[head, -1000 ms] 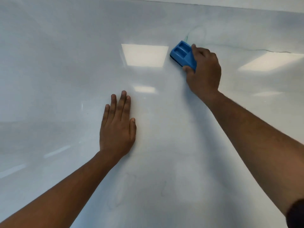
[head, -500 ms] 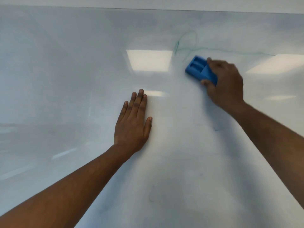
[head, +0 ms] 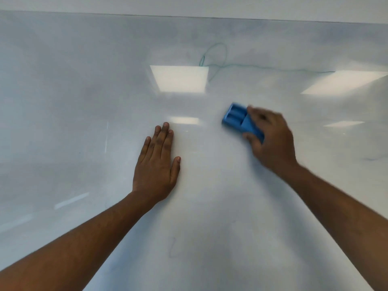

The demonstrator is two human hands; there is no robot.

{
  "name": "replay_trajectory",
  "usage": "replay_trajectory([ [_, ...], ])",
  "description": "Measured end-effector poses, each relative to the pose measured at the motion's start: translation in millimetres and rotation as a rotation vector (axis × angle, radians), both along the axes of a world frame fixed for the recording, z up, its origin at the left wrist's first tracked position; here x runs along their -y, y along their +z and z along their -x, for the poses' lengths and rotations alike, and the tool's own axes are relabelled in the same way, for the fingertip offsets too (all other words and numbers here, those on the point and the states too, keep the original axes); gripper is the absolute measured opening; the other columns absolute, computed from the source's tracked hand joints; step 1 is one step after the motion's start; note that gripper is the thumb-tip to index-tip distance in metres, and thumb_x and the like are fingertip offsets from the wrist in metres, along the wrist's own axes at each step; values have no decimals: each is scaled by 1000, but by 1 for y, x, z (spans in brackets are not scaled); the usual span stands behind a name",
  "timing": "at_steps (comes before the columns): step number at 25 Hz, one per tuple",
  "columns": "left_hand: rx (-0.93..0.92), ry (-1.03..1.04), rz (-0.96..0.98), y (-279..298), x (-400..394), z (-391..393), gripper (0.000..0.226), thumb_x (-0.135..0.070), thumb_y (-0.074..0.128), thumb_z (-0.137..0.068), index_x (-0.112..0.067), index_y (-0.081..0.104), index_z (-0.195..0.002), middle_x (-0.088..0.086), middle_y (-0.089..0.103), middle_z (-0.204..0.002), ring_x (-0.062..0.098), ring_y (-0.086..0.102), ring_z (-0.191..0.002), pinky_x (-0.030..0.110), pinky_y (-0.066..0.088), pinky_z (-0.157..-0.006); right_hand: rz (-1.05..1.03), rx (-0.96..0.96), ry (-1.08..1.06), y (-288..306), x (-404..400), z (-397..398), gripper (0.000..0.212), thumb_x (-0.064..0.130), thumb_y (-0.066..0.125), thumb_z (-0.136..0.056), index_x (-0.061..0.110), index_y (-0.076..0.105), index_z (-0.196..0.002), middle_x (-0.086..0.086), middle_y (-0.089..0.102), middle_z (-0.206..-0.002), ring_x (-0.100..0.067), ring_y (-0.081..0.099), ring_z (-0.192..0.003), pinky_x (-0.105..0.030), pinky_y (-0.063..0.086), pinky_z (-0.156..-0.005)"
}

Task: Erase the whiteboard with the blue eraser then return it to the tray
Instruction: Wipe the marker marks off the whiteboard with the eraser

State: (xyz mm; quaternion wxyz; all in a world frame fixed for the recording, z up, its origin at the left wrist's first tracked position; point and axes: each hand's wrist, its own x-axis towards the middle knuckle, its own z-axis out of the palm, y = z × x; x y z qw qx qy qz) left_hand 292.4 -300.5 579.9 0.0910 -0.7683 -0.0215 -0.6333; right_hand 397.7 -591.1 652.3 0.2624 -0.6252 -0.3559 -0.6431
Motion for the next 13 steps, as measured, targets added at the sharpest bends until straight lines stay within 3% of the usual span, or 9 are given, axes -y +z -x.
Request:
replay_trajectory([
  [2, 9, -1, -6, 5, 7, -4, 71, -39, 32, -108, -8, 17, -170, 5, 7, -180, 20, 3, -167, 41, 8, -136, -153, -86, 22, 53, -6, 2, 67, 21, 74, -91, 14, 49, -153, -7, 58, -144, -32, 50, -130, -32, 38, -109],
  [4, 16, -15, -14, 12, 21, -12, 71, -40, 32, -108, -9, 17, -170, 5, 7, -180, 20, 2, -167, 39, 7, -136, -149, -85, 48, 53, -25, 14, 68, 18, 74, -89, 12, 50, -152, -9, 58, -144, -33, 50, -131, -34, 38, -112],
  [8, 27, -30, 26, 12, 44, -24, 72, -39, 35, -108, -10, 17, -170, 4, 7, -180, 19, 2, -167, 42, 8, -136, 192, 78, 59, -54, -18, 15, 64, 12, 75, -86, 8, 56, -147, -11, 61, -142, -34, 57, -125, -42, 45, -110],
  [10, 28, -27, 19, 11, 44, -24, 72, -41, 34, -108, -9, 17, -170, 4, 7, -180, 19, 2, -167, 42, 8, -136, 246, 119, 24, -76, 14, 2, 59, 18, 74, -89, 9, 58, -145, -10, 62, -141, -33, 59, -123, -40, 45, -109],
  [13, 32, 6, -23, 9, 42, -24, 73, -43, 31, -108, -8, 17, -170, 5, 7, -180, 20, 2, -167, 41, 7, -136, -35, -6, 8, -24, 51, -25, 60, 21, 74, -90, 10, 56, -147, -12, 63, -140, -36, 57, -124, -36, 41, -109],
])
